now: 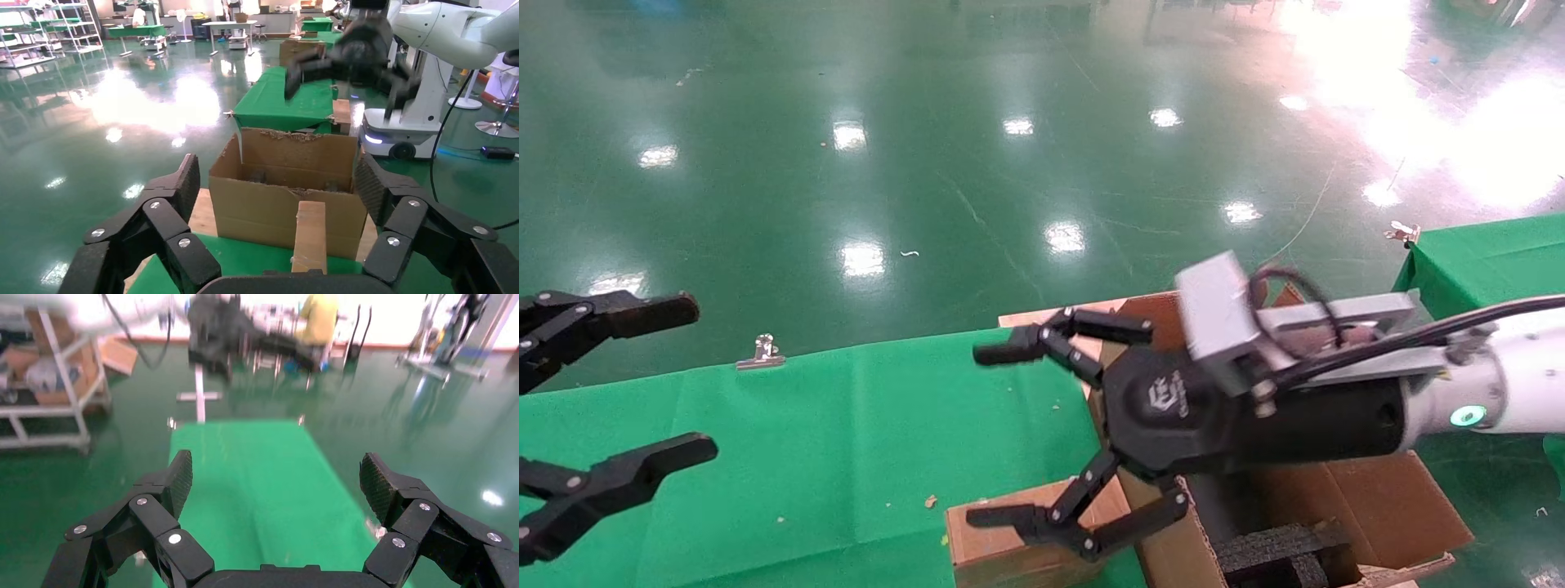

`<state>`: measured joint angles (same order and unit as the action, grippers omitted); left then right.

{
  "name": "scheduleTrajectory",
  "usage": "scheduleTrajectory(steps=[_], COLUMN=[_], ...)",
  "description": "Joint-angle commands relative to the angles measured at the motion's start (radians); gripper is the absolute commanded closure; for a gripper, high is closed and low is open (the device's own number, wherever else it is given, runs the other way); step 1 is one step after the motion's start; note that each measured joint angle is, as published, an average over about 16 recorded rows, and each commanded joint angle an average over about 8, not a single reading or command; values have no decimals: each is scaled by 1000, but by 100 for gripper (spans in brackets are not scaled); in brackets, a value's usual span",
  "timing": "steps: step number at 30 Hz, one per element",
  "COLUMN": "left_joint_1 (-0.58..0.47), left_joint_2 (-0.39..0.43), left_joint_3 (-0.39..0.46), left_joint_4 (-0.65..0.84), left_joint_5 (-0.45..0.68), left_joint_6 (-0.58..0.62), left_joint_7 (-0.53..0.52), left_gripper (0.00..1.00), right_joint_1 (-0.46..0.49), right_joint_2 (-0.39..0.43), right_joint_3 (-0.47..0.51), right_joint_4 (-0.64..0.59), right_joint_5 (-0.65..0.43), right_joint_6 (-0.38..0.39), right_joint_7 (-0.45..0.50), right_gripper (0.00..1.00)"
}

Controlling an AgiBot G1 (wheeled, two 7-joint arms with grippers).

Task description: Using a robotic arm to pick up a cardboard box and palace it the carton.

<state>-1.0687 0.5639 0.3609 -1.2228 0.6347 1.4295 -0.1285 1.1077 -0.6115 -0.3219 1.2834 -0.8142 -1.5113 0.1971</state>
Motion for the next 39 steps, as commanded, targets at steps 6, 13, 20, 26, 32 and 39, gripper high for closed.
scheduleTrajectory(steps=[6, 13, 20, 26, 32, 39], left_joint_1=[0, 0, 0, 0, 0, 0], left_joint_2=[0, 0, 0, 0, 0, 0], left_joint_3=[0, 0, 0, 0, 0, 0], left_joint_4=[0, 0, 0, 0, 0, 0], left_joint_5=[0, 0, 0, 0, 0, 0], left_joint_6=[0, 0, 0, 0, 0, 0], left_joint_7=[0, 0, 0, 0, 0, 0], left_gripper=[100, 100, 100, 100, 50, 0], right_joint_1=[79, 196, 306, 382, 437, 465], right_joint_2=[-24, -90, -155, -204, -244, -268], right_joint_3=[-85, -216, -368, -480, -567, -615], right_joint_4=[-10, -37, -56, -79, -100, -127], right_joint_5=[-164, -362, -527, -622, -677, -687], right_joint_6=[-34, -61, -68, -66, -63, -55], right_joint_7=[12, 23, 18, -10, -41, -69], right_gripper=[0, 0, 0, 0, 0, 45])
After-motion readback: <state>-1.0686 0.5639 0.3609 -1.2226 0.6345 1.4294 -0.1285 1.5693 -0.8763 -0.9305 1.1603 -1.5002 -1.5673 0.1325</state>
